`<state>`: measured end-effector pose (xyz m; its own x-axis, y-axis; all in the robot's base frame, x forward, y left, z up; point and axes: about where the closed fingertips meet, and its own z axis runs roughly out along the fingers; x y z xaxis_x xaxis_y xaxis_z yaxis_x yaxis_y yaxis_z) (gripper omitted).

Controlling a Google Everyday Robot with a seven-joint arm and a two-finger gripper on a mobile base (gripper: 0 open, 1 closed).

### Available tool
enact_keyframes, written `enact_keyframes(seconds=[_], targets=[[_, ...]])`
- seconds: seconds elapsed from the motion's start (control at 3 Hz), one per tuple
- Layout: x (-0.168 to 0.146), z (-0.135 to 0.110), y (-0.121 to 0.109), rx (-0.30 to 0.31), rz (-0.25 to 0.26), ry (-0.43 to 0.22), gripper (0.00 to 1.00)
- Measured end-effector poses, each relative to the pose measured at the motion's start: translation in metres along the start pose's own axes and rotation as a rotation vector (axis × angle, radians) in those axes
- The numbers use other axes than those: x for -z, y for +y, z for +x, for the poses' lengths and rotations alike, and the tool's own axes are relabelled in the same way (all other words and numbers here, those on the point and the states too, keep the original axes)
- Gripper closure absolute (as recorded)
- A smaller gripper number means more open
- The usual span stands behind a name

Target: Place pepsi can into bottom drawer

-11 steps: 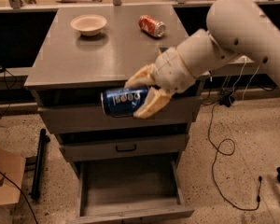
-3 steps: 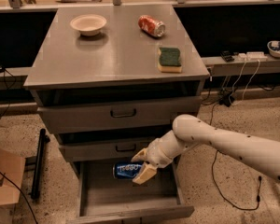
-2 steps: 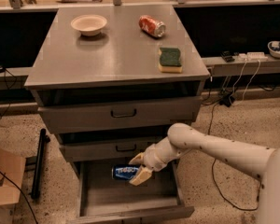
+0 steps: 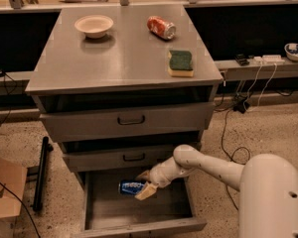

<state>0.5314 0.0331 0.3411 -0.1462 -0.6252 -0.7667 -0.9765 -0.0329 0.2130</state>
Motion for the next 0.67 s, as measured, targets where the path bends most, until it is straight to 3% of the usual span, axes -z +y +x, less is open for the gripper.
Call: enact_keyframes(seconds=[0.67], targets=[[-0.028, 0.03, -0.019, -0.062, 0.022, 0.005, 1.0]])
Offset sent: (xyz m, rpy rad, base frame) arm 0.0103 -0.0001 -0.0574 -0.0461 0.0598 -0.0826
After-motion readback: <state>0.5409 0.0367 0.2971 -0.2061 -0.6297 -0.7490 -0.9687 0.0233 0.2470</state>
